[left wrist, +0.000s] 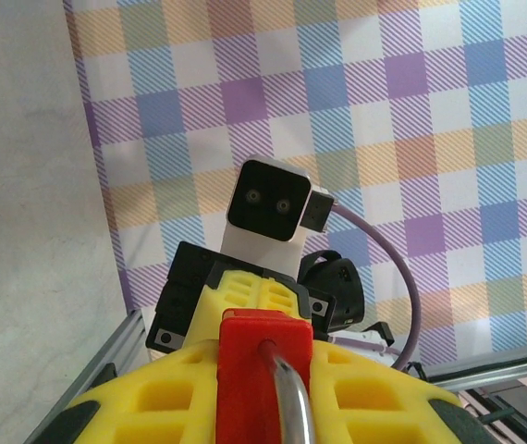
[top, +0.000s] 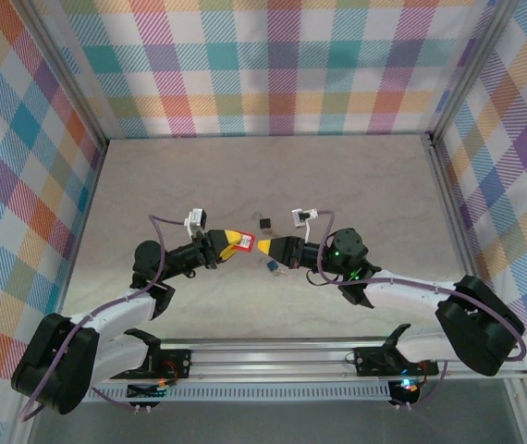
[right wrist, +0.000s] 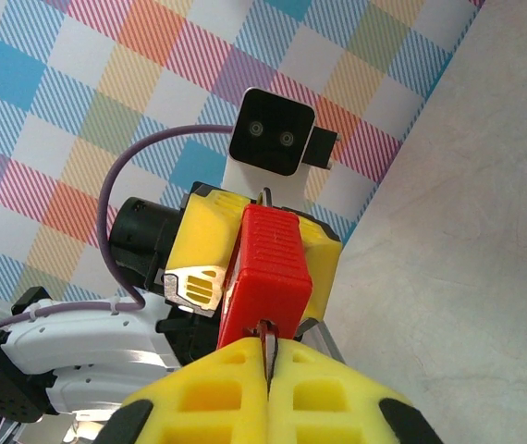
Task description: Lock with the key
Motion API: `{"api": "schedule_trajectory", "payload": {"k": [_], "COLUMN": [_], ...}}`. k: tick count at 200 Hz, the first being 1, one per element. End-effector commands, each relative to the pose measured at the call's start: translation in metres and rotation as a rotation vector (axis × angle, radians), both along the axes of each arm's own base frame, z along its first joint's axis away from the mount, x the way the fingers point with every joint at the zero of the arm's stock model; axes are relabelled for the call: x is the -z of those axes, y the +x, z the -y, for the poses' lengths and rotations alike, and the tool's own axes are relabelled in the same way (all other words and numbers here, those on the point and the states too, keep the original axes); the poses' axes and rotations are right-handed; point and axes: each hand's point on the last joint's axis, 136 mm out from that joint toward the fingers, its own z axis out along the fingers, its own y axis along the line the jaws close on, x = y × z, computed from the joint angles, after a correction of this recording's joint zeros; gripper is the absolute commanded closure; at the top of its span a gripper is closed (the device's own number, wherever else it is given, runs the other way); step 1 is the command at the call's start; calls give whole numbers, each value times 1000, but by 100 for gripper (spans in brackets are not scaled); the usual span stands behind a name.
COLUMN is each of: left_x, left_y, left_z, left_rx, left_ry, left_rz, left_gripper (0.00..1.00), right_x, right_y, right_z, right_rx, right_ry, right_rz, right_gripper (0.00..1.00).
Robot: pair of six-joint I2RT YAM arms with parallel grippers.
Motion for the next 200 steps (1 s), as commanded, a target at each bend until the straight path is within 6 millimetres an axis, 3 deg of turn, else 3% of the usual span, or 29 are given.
{"api": "schedule_trajectory", "payload": {"k": [1, 45, 61, 90, 121, 155, 176, 200], "left_x": [-34, -22, -22, -19, -15, -15, -14, -16], "left_y": [51, 47, 45, 44, 41, 36, 32, 28], "left_z": [-54, -48, -45, -42, -40, -34, -32, -30], "left_rx": [-336, -309, -293, -268, -252, -213, -203, -191], "left_ry": [-129, -113, -109, -91, -65, -33, -12, -8], "left_rz": [22, 3, 4, 2, -1, 17, 28, 34], "left_gripper": [100, 100, 100, 100, 100, 100, 100, 100], "right_x": [-1, -12, -16, -21, -18, -11, -13, -15], "right_y": [0, -8, -7, -5, 3, 17, 23, 27], "right_z": [4, -9, -14, -20, -21, -20, -27, -29], "right_rx": [-2, -110, -137, -162, -128, -71, -79, -73], "right_ry": [9, 34, 51, 65, 38, -18, -55, -66], "right_rz": [72, 83, 81, 65, 54, 11, 10, 25], "right_gripper": [100, 100, 84, 67, 70, 41, 33, 31]}}
